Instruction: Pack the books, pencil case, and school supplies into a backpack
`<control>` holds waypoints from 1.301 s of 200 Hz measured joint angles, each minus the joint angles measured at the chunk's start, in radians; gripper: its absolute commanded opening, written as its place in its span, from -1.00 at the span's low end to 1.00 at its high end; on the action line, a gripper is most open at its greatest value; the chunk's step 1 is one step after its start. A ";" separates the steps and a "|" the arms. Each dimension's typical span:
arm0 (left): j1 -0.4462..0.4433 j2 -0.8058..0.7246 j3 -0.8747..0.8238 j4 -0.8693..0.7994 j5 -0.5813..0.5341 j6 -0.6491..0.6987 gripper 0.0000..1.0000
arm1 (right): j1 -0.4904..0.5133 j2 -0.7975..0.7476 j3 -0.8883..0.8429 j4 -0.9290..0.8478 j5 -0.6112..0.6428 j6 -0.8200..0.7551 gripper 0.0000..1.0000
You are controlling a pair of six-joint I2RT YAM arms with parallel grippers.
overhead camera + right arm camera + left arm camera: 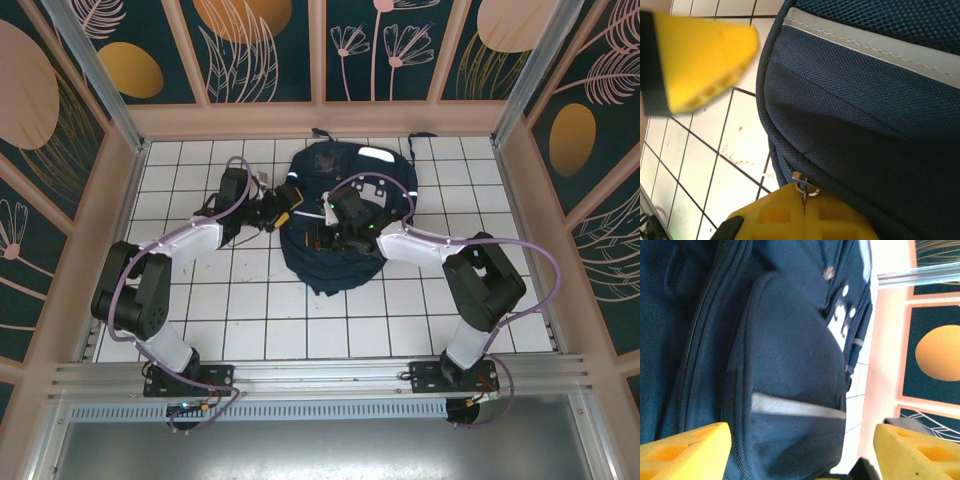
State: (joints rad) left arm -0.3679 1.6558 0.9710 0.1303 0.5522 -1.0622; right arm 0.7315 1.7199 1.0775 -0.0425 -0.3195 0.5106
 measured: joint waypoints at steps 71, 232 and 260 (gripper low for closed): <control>-0.018 0.105 -0.021 0.042 0.005 -0.108 -1.00 | 0.004 -0.004 -0.035 0.041 0.000 0.053 -1.00; 0.005 0.109 0.043 -0.063 -0.013 0.064 -1.00 | -0.211 -0.240 -0.134 -0.443 0.421 -0.128 -1.00; 0.014 0.084 0.052 -0.098 -0.026 0.092 -0.67 | -0.213 -0.242 -0.126 -0.423 0.374 -0.145 -1.00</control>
State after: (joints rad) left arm -0.3538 1.7397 1.0233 0.0322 0.5259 -0.9707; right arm 0.5182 1.4780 0.9520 -0.4660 0.0544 0.3660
